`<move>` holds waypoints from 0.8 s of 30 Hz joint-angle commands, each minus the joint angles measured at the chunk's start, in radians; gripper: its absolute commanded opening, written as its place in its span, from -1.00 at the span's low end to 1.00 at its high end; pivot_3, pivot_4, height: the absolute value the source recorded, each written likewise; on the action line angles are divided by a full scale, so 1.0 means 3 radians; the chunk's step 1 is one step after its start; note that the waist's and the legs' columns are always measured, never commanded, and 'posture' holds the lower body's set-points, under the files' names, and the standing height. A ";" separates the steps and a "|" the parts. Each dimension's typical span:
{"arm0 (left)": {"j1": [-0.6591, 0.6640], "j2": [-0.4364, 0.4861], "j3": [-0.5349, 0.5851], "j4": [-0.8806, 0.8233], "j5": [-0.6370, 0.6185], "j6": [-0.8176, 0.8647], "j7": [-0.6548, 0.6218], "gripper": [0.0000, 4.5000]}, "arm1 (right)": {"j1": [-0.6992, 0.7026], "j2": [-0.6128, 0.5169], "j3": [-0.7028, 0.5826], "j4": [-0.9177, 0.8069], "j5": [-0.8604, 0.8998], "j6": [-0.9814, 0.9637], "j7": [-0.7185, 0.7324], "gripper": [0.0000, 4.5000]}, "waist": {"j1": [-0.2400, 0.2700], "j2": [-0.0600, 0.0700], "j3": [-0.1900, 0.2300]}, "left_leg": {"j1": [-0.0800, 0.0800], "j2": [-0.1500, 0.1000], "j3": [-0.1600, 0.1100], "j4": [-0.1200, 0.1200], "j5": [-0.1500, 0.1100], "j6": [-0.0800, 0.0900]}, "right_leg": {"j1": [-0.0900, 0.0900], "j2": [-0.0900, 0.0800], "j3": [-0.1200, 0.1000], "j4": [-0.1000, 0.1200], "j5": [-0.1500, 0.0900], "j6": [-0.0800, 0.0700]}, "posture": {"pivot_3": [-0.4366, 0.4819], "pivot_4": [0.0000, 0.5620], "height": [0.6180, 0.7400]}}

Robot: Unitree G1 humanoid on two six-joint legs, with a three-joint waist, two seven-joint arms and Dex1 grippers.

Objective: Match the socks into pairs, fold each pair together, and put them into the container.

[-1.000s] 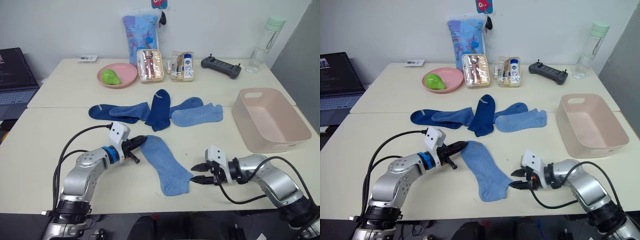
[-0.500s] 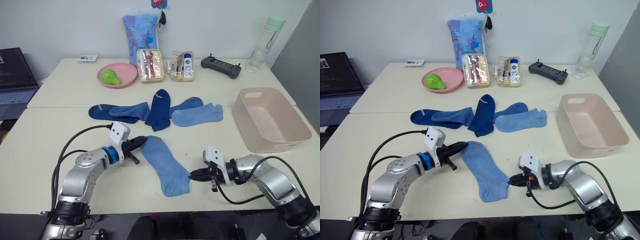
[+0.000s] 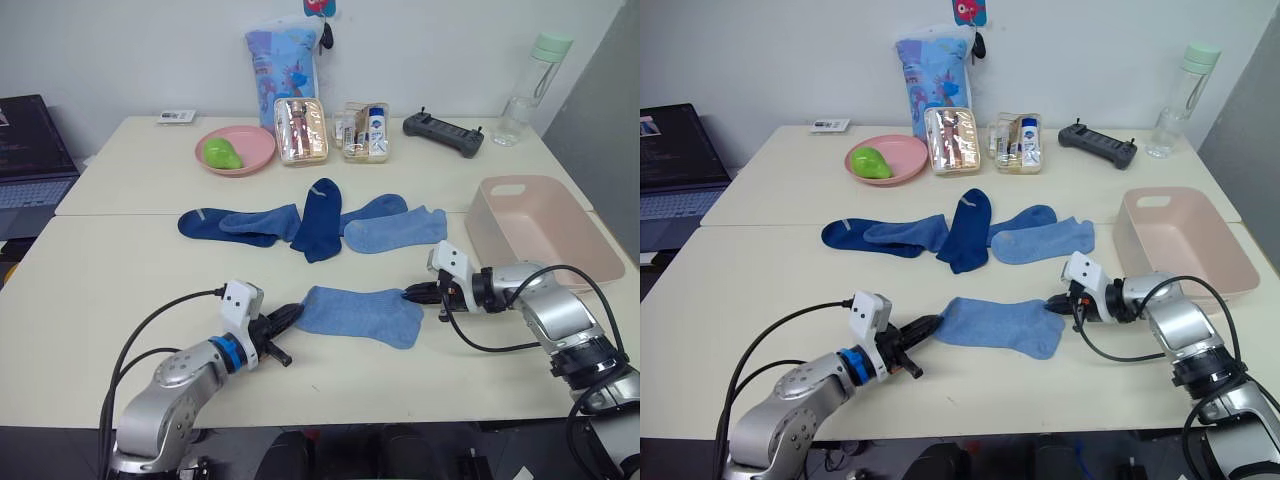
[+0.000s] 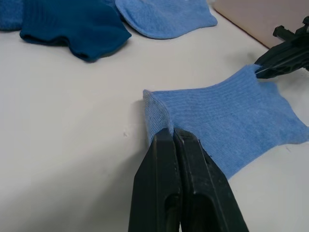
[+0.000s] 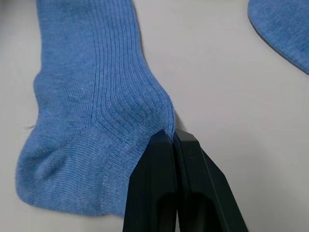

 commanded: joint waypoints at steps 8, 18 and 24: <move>0.0032 0.0207 0.0317 -0.0059 -0.0086 -0.0099 0.0015 0.00 | 0.0161 -0.0111 -0.0539 -0.0282 0.0338 0.0360 -0.0024 0.41 | 0.0011 0.0000 0.0000 | 0.0000 0.0000 -0.0001 -0.0001 0.0000 0.0000 | 0.0000 0.0000 -0.0001 0.0000 0.0000 0.0000 | -0.05 -0.47 1.00; -0.0548 0.0578 0.0137 0.0471 -0.0123 0.0000 -0.0408 0.55 | 0.0978 -0.0088 -0.0782 -0.0970 0.0508 0.0720 -0.0392 0.42 | 0.0068 0.0001 0.0001 | 0.0001 -0.0002 0.0000 0.0001 0.0000 0.0000 | 0.0002 0.0000 0.0000 -0.0001 0.0000 0.0000 | -0.05 -0.47 1.00; -0.0819 0.0539 -0.0130 0.0743 0.0028 -0.0133 -0.0529 0.55 | 0.1091 0.0004 -0.0718 -0.1030 0.0445 0.0674 -0.0576 0.42 | 0.0057 0.0001 0.0001 | 0.0002 -0.0001 -0.0001 -0.0001 0.0000 0.0000 | 0.0002 0.0001 -0.0001 0.0001 0.0000 0.0000 | -0.05 -0.47 1.00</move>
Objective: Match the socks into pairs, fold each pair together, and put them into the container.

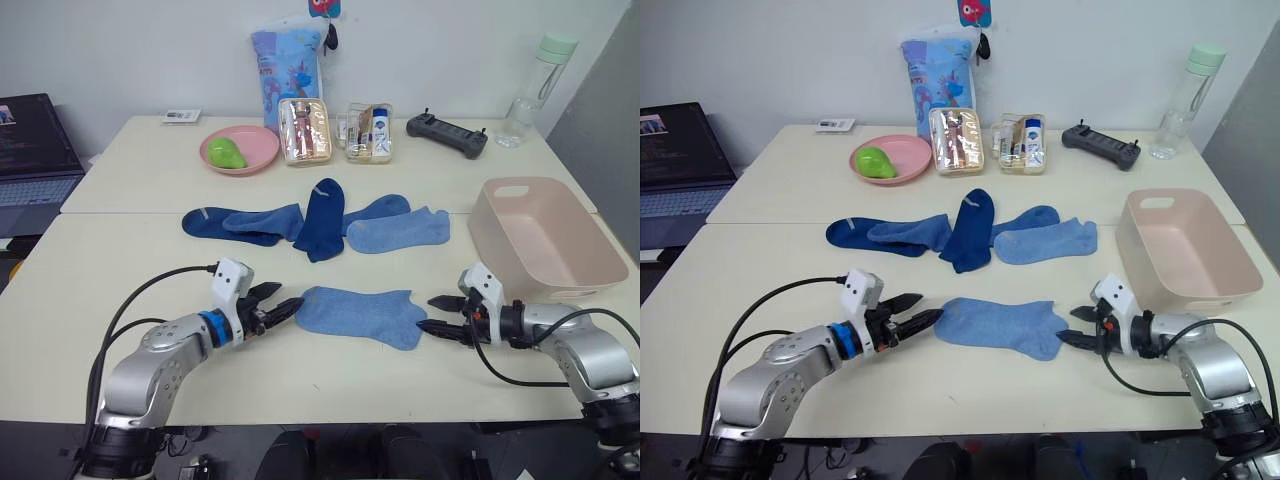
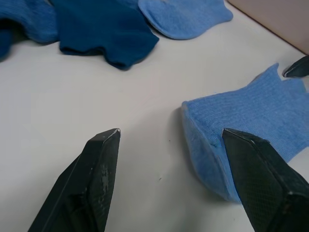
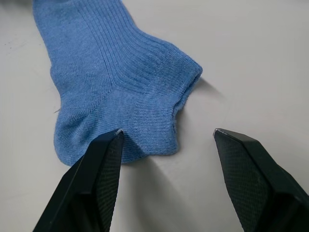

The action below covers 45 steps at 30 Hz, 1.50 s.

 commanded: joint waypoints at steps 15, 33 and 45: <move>0.0104 0.0022 -0.0102 0.0006 0.0195 -0.0235 -0.0145 -0.98 | 0.0082 0.0010 0.0025 -0.0198 0.0070 -0.0008 -0.0054 -1.00 | -0.0002 0.0000 0.0000 | -0.0001 0.0000 0.0000 -0.0001 0.0000 0.0000 | -0.0001 0.0000 0.0001 -0.0003 0.0000 0.0000 | -0.05 -0.47 1.00; 0.0784 -0.0190 0.0041 -0.0875 -0.0263 0.0251 0.0332 -0.98 | -0.0413 -0.0095 0.0170 0.0233 -0.0024 -0.0070 0.0245 -1.00 | 0.0005 0.0000 0.0000 | -0.0001 0.0000 0.0000 -0.0002 0.0000 0.0000 | 0.0000 0.0000 0.0001 -0.0002 0.0000 0.0000 | -0.05 -0.47 1.00; 0.0773 -0.0154 0.0187 -0.0903 -0.0535 0.0463 0.0423 -0.98 | -0.0452 -0.0173 0.0171 0.0523 -0.0124 -0.0272 0.0374 -1.00 | 0.0005 0.0000 0.0000 | -0.0001 0.0000 0.0000 -0.0002 0.0000 0.0001 | 0.0000 0.0000 0.0001 -0.0002 0.0000 0.0000 | -0.05 -0.47 1.00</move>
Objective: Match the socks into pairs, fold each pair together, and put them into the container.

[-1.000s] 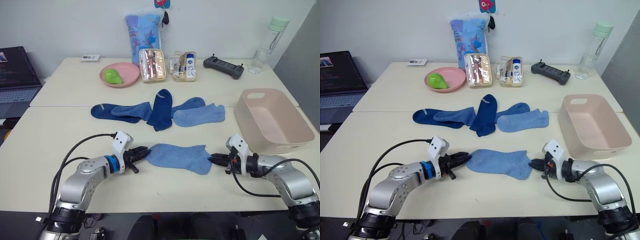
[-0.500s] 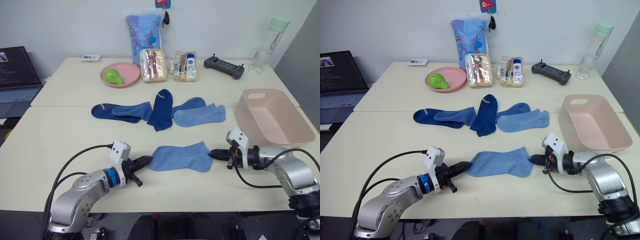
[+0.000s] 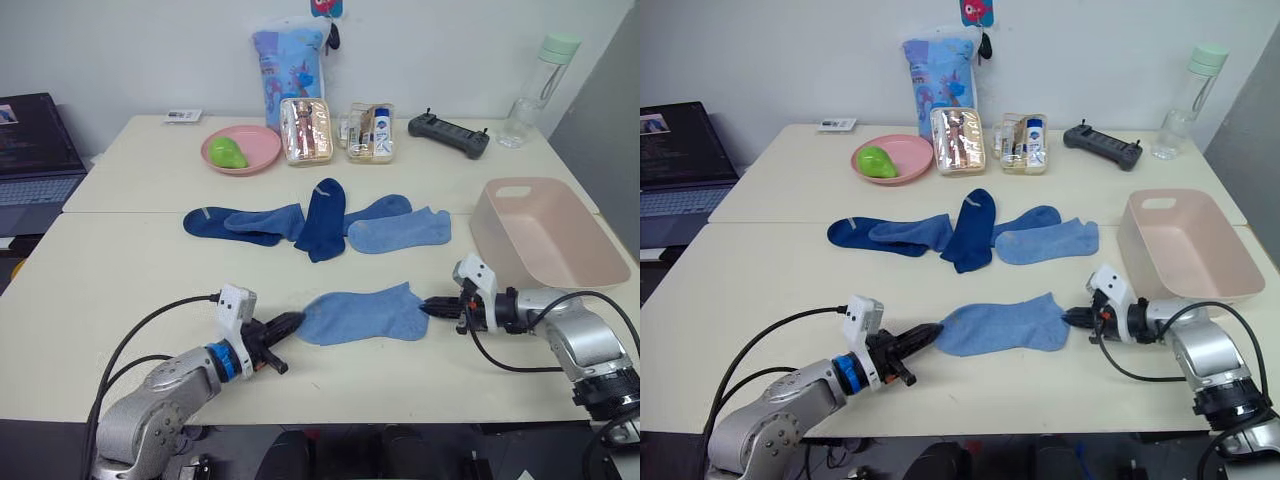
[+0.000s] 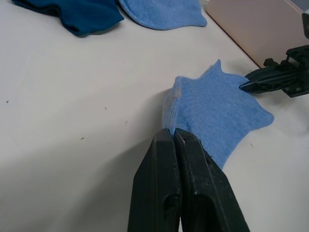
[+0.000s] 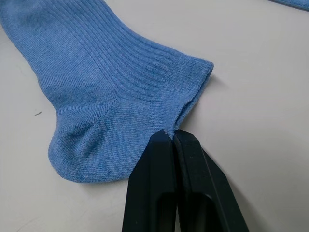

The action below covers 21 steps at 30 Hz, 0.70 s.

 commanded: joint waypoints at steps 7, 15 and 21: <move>-0.0181 0.0040 -0.0064 0.0199 0.0202 -0.0159 0.0029 -0.98 | 0.0073 -0.0094 -0.0062 -0.0190 0.0080 0.0041 0.0088 -1.00 | 0.0003 0.0000 0.0000 | 0.0000 0.0000 -0.0001 0.0000 0.0000 0.0000 | 0.0000 0.0000 -0.0001 0.0000 0.0000 0.0000 | -0.05 -0.47 1.00; -0.0191 0.0032 -0.0038 0.0153 0.0169 -0.0208 -0.0040 -0.75 | 0.0062 -0.0014 -0.0232 -0.0234 0.0134 -0.0009 -0.0061 -0.71 | 0.0000 0.0000 0.0000 | 0.0000 0.0000 0.0000 0.0000 0.0000 0.0000 | 0.0000 0.0000 0.0001 -0.0001 0.0000 0.0000 | -0.05 -0.47 1.00; -0.0304 0.0223 0.0108 0.0088 0.0186 -0.0362 -0.0172 0.06 | -0.0019 0.0057 -0.0374 -0.0552 0.0289 0.0003 -0.0156 0.20 | 0.0000 0.0000 0.0000 | 0.0000 0.0000 -0.0001 -0.0001 0.0000 0.0000 | -0.0001 0.0000 -0.0001 0.0000 0.0000 0.0000 | -0.05 -0.47 1.00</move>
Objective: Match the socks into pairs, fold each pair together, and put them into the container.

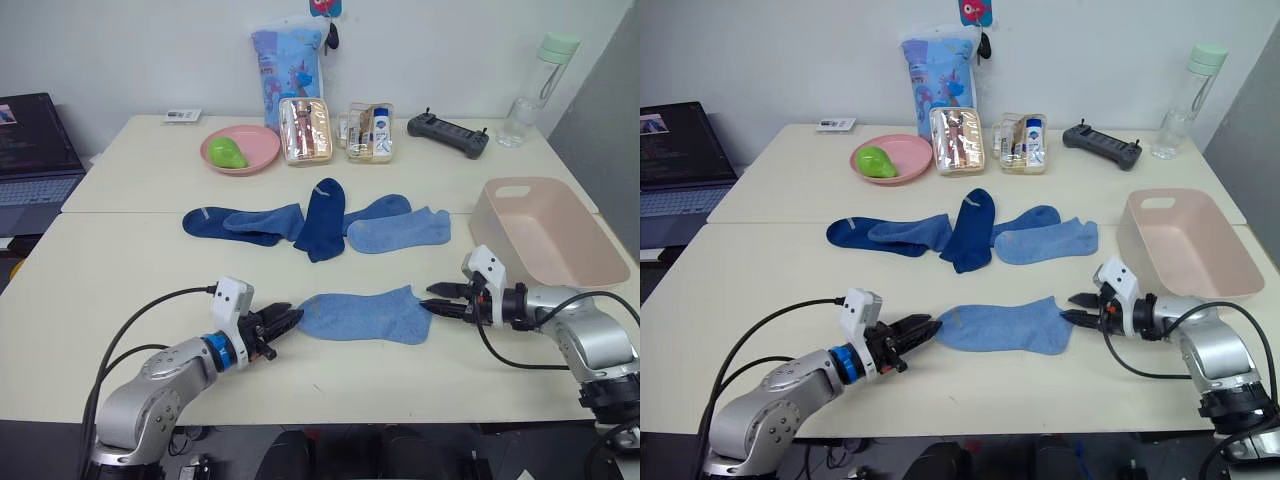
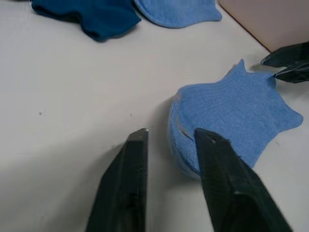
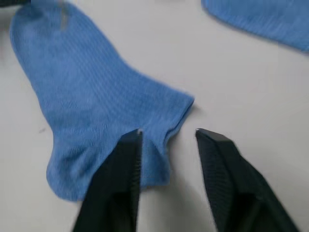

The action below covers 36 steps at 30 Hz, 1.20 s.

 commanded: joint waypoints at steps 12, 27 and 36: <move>-0.0707 0.0024 -0.0809 0.0544 0.1048 -0.1492 -0.0589 -0.21 | 0.0069 0.0784 0.0389 -0.0435 -0.0226 -0.0653 -0.0531 -0.86 | 0.0002 0.0000 0.0000 | -0.0005 -0.0001 0.0002 -0.0001 0.0000 -0.0001 | -0.0003 0.0000 0.0001 -0.0004 0.0000 0.0000 | -0.05 -0.47 1.00; -0.0415 -0.0241 -0.0677 0.1188 0.1066 -0.1631 -0.0539 -0.97 | 0.0444 0.0764 0.0216 0.0268 -0.0454 -0.1087 -0.0770 -1.00 | -0.0005 0.0001 -0.0002 | 0.0004 -0.0001 0.0002 0.0002 0.0000 0.0000 | 0.0003 0.0000 0.0001 0.0002 0.0000 0.0000 | -0.05 -0.47 1.00; -0.0265 -0.0166 -0.0609 0.0775 0.0908 -0.1524 -0.0648 -0.97 | 0.0504 0.0617 0.0015 0.0044 -0.0197 -0.1018 -0.0605 -1.00 | -0.0005 0.0002 -0.0002 | 0.0006 -0.0001 0.0001 0.0002 0.0000 0.0000 | 0.0007 0.0000 0.0000 0.0002 0.0000 0.0000 | -0.05 -0.47 1.00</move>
